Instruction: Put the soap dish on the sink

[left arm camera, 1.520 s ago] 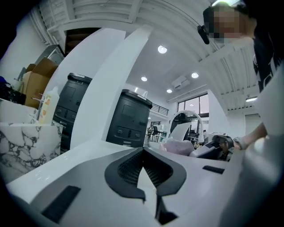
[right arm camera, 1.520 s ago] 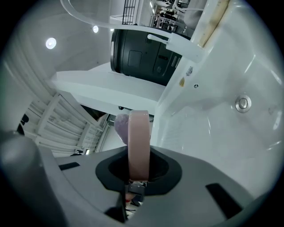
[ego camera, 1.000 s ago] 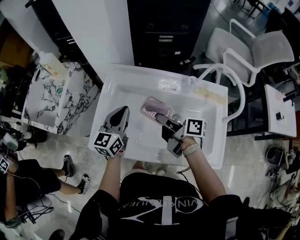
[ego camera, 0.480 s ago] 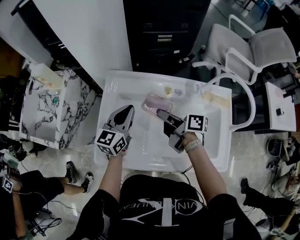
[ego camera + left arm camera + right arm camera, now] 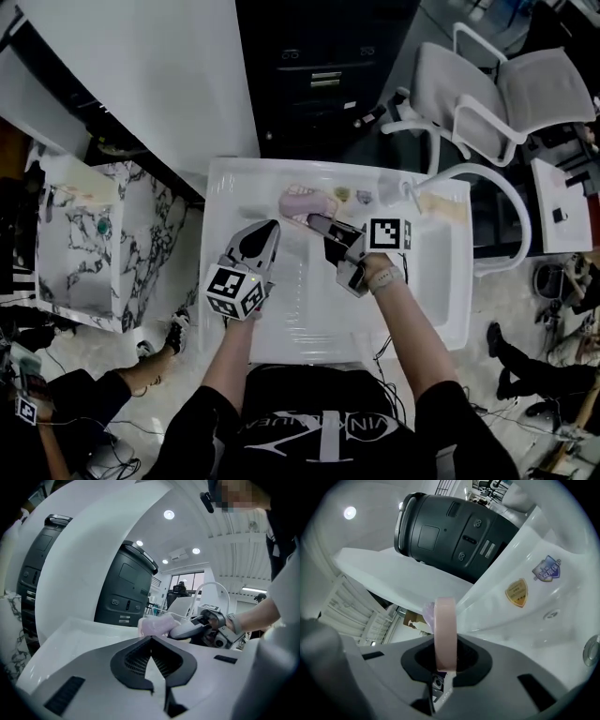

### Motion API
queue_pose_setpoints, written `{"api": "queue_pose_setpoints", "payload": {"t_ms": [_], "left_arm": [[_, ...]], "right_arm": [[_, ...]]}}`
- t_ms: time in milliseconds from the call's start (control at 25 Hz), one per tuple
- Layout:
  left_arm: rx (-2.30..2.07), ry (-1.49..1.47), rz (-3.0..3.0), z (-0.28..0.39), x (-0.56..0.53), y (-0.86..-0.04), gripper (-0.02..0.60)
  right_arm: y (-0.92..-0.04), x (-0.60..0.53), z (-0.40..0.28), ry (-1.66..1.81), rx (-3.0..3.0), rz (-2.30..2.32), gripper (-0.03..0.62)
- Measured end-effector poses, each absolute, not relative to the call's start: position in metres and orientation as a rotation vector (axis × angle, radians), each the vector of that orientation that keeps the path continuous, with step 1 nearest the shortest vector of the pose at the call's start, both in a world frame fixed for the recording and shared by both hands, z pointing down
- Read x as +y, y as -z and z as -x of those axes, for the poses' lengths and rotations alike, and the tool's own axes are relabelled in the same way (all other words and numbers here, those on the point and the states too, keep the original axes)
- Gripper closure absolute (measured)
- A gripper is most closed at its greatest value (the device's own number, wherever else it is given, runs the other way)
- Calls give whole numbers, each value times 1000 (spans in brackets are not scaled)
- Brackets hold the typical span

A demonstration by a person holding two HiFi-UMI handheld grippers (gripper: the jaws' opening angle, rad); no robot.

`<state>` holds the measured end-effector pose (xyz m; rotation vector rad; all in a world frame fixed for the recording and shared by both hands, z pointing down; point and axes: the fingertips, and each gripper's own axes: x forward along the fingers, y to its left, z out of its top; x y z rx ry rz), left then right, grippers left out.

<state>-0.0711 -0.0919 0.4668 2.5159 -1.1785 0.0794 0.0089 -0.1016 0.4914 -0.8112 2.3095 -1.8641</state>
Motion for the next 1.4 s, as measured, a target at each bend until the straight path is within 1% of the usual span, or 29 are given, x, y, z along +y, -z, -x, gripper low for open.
{"api": "queue_pose_setpoints", "payload": {"t_ms": [280,360,720,1040,1400], "left_arm": [[-1211,-168,-2415,68,-102,-501,566],[-1215,-192,-2403,71,-103,-505,566],[-1150,-224,-2383,65,-102,-524,566],[-1138,-183,-2367,61,-109,-525,566],[-1146,-123,-2355,60,-113,-523,566]], "right_arm": [[-518,-113,7,1973,2287,747,543],[-523,-113,11,2042,2223,740,543],[-542,-126,27,2126,2243,638,543],[-547,-129,30,2269,2089,574,543],[-552,-131,30,2315,1988,525,542]]}}
